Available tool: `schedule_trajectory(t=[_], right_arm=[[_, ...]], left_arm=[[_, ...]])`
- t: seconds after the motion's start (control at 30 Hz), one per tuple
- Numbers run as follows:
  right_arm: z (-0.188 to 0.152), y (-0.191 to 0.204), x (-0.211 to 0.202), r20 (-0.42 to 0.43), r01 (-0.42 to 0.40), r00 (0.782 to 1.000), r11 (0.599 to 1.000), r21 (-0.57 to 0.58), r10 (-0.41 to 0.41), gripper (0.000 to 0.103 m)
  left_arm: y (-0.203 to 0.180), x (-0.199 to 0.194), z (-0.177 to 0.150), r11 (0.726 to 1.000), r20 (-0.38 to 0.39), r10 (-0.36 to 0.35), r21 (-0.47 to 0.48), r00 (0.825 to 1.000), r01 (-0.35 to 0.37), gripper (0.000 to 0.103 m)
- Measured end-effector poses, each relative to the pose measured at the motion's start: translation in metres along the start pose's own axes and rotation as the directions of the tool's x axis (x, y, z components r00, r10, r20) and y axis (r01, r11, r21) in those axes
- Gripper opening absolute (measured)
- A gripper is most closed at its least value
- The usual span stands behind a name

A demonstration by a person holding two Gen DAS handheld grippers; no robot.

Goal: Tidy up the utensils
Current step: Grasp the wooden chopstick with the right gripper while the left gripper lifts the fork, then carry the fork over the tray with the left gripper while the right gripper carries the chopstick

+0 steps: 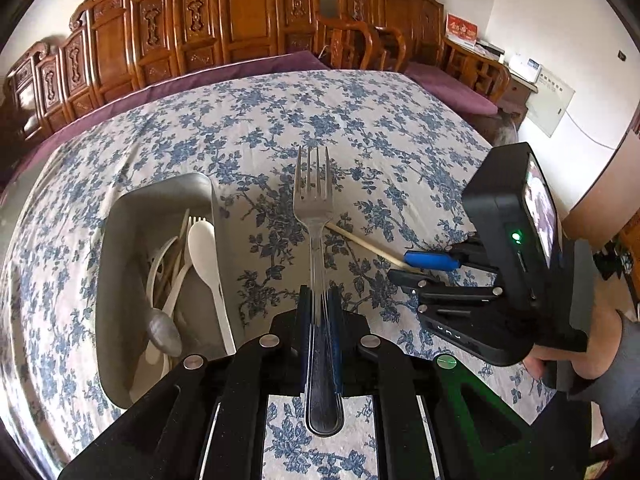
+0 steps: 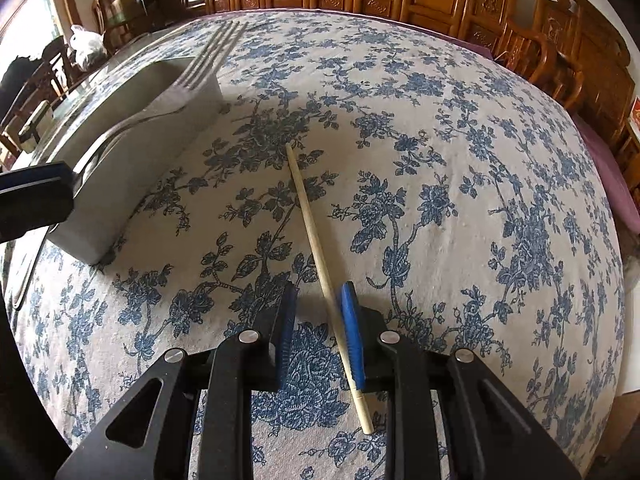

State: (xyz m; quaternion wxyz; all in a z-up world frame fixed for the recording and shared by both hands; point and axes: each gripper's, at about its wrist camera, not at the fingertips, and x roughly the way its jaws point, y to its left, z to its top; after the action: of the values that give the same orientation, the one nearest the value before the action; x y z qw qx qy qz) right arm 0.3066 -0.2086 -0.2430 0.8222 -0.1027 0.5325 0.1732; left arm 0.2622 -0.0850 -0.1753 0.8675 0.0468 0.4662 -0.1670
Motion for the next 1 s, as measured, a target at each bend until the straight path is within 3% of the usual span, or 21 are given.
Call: schedule_trajectory(t=[0.07, 0.13, 0.2, 0.5, 1.0], right_arm=[[0.001, 0.001, 0.0, -0.014, 0.011, 1.0, 1.0, 0.0, -0.011, 0.023], [0.001, 0.002, 0.0, -0.024, 0.017, 1.0, 1.0, -0.007, -0.017, 0.01], [0.0, 0.004, 0.0, -0.036, 0.023, 0.999, 1.0, -0.011, -0.024, 0.007], [-0.029, 0.007, -0.021, -0.043, 0.028, 0.999, 0.999, 0.019, -0.027, 0.006], [-0.035, 0.041, -0.106, 0.118, 0.02, 0.993, 1.0, -0.003, -0.019, 0.006]], left_arm=[[-0.001, -0.002, 0.0, 1.0, 0.005, 0.003, 0.002, 1.0, -0.003, 0.008], [-0.001, -0.006, 0.0, 1.0, 0.012, 0.004, 0.001, 1.0, -0.004, 0.008], [-0.003, -0.011, 0.0, 1.0, 0.018, 0.006, 0.002, 1.0, -0.006, 0.008], [-0.007, -0.035, -0.004, 1.0, 0.053, 0.011, 0.011, 0.999, -0.012, 0.008], [0.001, -0.077, -0.012, 0.999, 0.123, 0.037, -0.002, 0.992, -0.037, 0.008]])
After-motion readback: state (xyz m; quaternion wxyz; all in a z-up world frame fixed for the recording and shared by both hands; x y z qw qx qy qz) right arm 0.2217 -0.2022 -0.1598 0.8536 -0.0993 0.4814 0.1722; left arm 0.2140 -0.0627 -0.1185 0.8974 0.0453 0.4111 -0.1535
